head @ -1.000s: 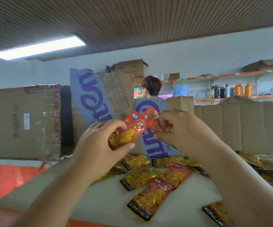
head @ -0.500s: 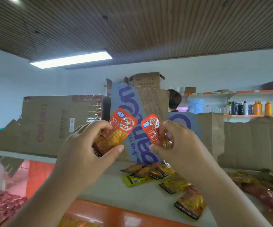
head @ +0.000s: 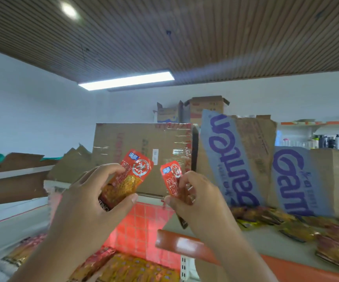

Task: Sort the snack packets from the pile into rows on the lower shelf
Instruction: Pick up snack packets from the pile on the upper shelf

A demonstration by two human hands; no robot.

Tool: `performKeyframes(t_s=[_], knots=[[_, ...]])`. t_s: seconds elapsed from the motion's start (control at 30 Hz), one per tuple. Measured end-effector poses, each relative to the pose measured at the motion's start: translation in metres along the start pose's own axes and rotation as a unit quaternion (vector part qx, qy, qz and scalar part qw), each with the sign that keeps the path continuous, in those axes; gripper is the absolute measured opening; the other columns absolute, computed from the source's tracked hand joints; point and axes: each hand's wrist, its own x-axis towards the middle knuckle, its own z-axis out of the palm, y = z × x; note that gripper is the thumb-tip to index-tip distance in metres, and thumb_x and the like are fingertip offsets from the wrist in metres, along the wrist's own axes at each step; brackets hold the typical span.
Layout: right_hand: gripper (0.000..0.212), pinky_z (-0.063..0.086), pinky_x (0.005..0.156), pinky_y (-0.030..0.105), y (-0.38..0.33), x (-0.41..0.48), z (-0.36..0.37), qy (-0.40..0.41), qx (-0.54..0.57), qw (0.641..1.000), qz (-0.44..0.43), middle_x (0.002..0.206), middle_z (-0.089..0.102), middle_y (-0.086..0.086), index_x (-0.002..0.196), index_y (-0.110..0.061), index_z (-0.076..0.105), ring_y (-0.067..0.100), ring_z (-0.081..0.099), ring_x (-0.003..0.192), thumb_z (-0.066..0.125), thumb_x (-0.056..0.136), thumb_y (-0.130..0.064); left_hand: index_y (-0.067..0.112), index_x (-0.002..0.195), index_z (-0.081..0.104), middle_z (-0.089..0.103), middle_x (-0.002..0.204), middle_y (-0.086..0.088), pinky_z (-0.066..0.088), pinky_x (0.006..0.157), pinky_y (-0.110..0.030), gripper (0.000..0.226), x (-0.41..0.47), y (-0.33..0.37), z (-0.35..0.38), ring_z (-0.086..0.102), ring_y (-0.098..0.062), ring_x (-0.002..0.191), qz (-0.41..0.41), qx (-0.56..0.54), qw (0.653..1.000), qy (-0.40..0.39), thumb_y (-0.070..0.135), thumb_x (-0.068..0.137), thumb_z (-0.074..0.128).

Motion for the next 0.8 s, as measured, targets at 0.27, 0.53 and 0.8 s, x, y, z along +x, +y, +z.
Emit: performKeyframes(t_s=[0.27, 0.53, 0.8], knots=[[0.037, 0.046, 0.069, 0.023, -0.028, -0.009, 0.115, -0.053, 0.085, 0.995, 0.005, 0.084, 0.058, -0.011, 0.075, -0.031, 0.051, 0.007, 0.058, 0.08, 0.074, 0.066, -0.059, 0.059, 0.118, 0.052, 0.049, 0.113, 0.045, 0.05, 0.07, -0.029, 0.049, -0.034, -0.089, -0.055, 0.054, 0.009, 0.099, -0.07, 0.052, 0.996, -0.008, 0.059, 0.077, 0.079], [0.032, 0.053, 0.069, 0.03, -0.014, -0.022, 0.242, -0.145, 0.143, 0.976, 0.077, 0.091, 0.057, -0.013, 0.08, -0.034, 0.052, 0.005, 0.056, 0.082, 0.081, 0.077, -0.046, 0.066, 0.114, 0.046, 0.046, 0.115, 0.049, 0.043, 0.077, -0.019, 0.046, -0.07, -0.185, -0.067, 0.047, 0.017, 0.104, -0.156, 0.137, 0.976, -0.064, 0.077, 0.071, 0.059], [0.039, 0.051, 0.072, 0.034, 0.023, -0.001, 0.376, -0.209, 0.14, 0.958, 0.14, 0.093, 0.057, -0.008, 0.084, -0.031, 0.048, 0.011, 0.056, 0.08, 0.081, 0.078, -0.052, 0.063, 0.116, 0.048, 0.056, 0.107, 0.037, 0.045, 0.074, -0.018, 0.052, -0.069, -0.296, -0.022, 0.055, 0.01, 0.095, -0.224, 0.139, 0.958, -0.109, 0.075, 0.067, 0.056]])
